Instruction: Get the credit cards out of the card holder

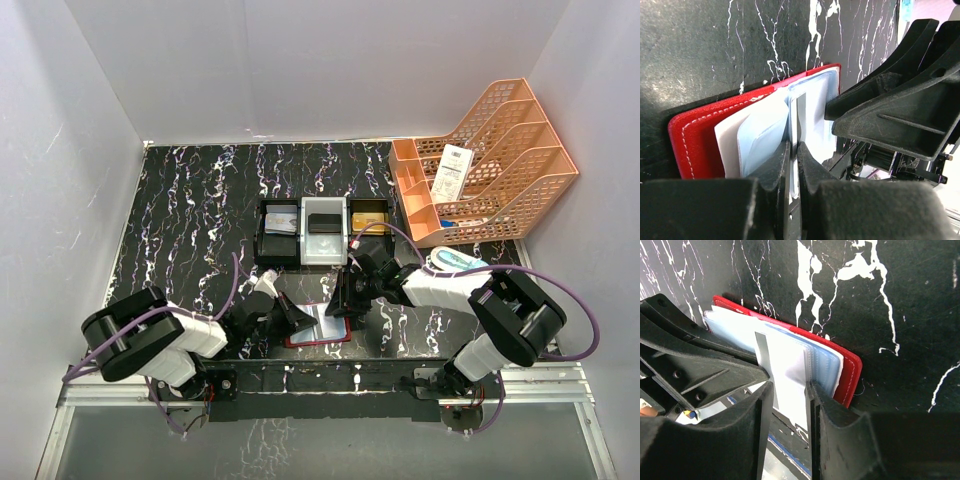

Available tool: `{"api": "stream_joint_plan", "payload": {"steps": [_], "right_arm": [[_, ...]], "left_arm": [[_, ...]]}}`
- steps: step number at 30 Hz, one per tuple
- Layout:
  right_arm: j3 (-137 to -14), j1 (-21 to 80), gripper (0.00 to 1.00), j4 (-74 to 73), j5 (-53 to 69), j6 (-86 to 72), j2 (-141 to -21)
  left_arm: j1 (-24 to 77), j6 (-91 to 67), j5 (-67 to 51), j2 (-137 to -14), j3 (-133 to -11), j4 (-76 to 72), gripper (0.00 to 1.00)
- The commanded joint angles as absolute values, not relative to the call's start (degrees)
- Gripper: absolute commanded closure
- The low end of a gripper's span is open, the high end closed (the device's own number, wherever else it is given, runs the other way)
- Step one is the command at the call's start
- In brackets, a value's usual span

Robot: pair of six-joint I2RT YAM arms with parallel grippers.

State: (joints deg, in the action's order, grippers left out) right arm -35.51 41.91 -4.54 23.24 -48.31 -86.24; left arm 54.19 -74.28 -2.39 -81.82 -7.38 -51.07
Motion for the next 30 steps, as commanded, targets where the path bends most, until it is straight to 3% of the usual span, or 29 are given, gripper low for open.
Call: {"api": "stream_joint_plan", "payload": {"steps": [1,6,15,30], "right_arm": [[-34.2,44.2,0.66,-11.1,16.7,-46.1,-89.0],[-34.9,44.2,0.59,-12.6,15.0,-45.9,-88.4],[-35.0,44.2,0.55,-13.0,14.8,-45.8,-86.9],[-35.1,44.3,0.62,-13.1,15.7,-45.8,-83.3]], "left_arm": [[55.2,-71.6,-2.7,-79.5,-10.2,-49.0,1.0],[55.2,-68.9,-0.4,-72.7,-9.8,-40.5,1.0],[54.8,-66.5,-0.3,-68.4,-9.0,-34.7,1.0],[54.6,-66.8,2.1,-62.7,-7.6,-26.3,1.0]]}}
